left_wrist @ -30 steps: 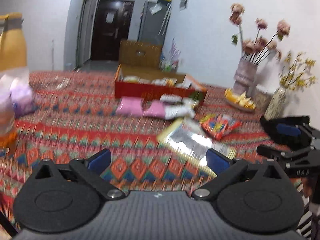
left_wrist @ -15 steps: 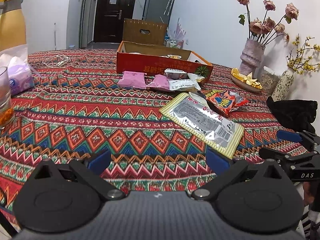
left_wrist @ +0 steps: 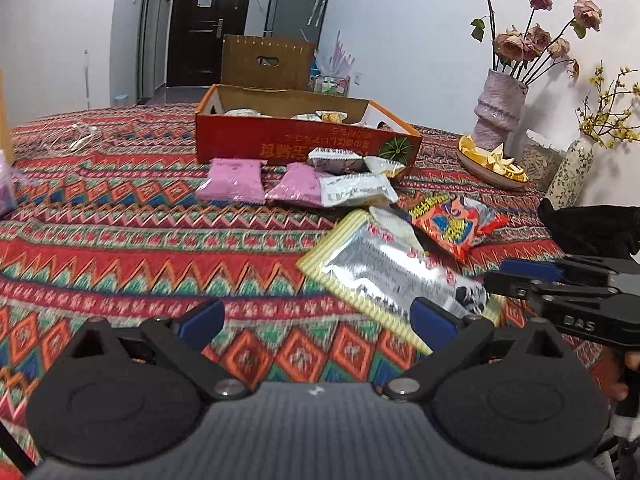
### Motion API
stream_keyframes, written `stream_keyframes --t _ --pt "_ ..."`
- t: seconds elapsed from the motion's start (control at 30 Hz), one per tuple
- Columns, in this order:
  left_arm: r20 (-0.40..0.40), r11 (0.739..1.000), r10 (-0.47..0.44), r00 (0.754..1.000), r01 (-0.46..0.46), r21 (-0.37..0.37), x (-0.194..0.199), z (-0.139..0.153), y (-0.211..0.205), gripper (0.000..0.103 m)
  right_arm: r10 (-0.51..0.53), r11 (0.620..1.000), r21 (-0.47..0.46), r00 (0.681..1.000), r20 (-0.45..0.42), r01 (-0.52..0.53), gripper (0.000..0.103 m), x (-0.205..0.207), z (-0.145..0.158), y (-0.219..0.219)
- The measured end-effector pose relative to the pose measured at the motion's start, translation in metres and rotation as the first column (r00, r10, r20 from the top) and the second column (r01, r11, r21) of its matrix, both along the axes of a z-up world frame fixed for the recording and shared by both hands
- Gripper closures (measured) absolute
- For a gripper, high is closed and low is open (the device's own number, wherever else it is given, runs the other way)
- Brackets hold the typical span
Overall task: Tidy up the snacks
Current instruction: 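Grasp a white packet with the left tool while the right tool grasps a white packet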
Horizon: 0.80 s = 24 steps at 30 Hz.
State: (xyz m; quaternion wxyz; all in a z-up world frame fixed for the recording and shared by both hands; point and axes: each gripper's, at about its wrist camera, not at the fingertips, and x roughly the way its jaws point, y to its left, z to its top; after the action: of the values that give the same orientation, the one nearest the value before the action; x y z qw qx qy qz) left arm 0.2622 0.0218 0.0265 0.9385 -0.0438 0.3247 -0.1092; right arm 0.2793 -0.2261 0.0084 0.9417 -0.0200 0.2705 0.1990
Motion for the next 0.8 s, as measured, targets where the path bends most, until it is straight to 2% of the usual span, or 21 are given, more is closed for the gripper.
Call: stream_keyframes --t 0.13,0.23,0.33,0.4,0.43,0.5,0.57,0.63,0.7,0.77,0.8 --pt "0.055 0.999 -0.033 0.998 0.033 0.008 0.029 0.007 -0.004 0.002 0.029 0.999 -0.026 0.999 0.017 -0.028 0.072 0.034 0.004 0.013" --pt "0.068 0.999 -0.052 0.996 0.053 -0.011 0.065 0.007 -0.014 0.002 -0.007 0.999 -0.046 0.999 0.042 0.009 0.073 0.06 0.01 0.02" --pt "0.096 0.998 -0.062 0.993 0.064 -0.016 0.101 0.004 -0.029 0.009 -0.053 0.998 -0.019 0.997 0.053 0.054 0.073 0.079 0.017 0.013" --pt "0.116 0.99 -0.144 0.983 0.142 0.027 0.125 0.0 -0.044 0.02 -0.072 0.997 0.004 0.996 0.05 0.072 0.073 0.088 0.019 0.005" --pt "0.104 0.984 -0.177 0.979 0.172 0.052 0.135 -0.003 -0.05 0.026 -0.078 0.997 0.003 0.996 0.05 0.078 0.072 0.091 0.02 0.002" --pt "0.043 0.977 -0.199 0.979 0.195 0.088 0.158 -0.01 -0.064 0.025 -0.09 0.996 -0.006 0.995 0.051 0.091 0.072 0.096 0.02 -0.004" --pt "0.011 0.975 -0.205 0.979 0.203 0.088 0.176 -0.018 -0.074 0.018 -0.101 0.995 -0.011 0.994 0.049 0.102 0.071 0.1 0.02 -0.01" --pt "-0.003 0.974 -0.195 0.981 0.194 0.113 0.187 -0.025 -0.082 0.018 -0.112 0.994 -0.009 0.993 0.04 0.113 0.071 0.107 0.019 -0.015" --pt "0.022 0.976 -0.176 0.984 0.171 0.138 0.189 -0.028 -0.085 0.029 -0.12 0.993 -0.015 0.992 0.034 0.12 0.071 0.111 0.018 -0.018" --pt "0.032 0.974 -0.189 0.981 0.184 0.132 0.187 -0.028 -0.082 0.076 -0.118 0.993 -0.024 0.993 0.03 0.119 0.07 0.118 0.017 -0.02" --pt "0.022 0.975 -0.196 0.98 0.193 0.114 0.187 -0.027 -0.079 0.079 -0.113 0.993 -0.028 0.993 0.025 0.114 0.07 0.121 0.017 -0.02"
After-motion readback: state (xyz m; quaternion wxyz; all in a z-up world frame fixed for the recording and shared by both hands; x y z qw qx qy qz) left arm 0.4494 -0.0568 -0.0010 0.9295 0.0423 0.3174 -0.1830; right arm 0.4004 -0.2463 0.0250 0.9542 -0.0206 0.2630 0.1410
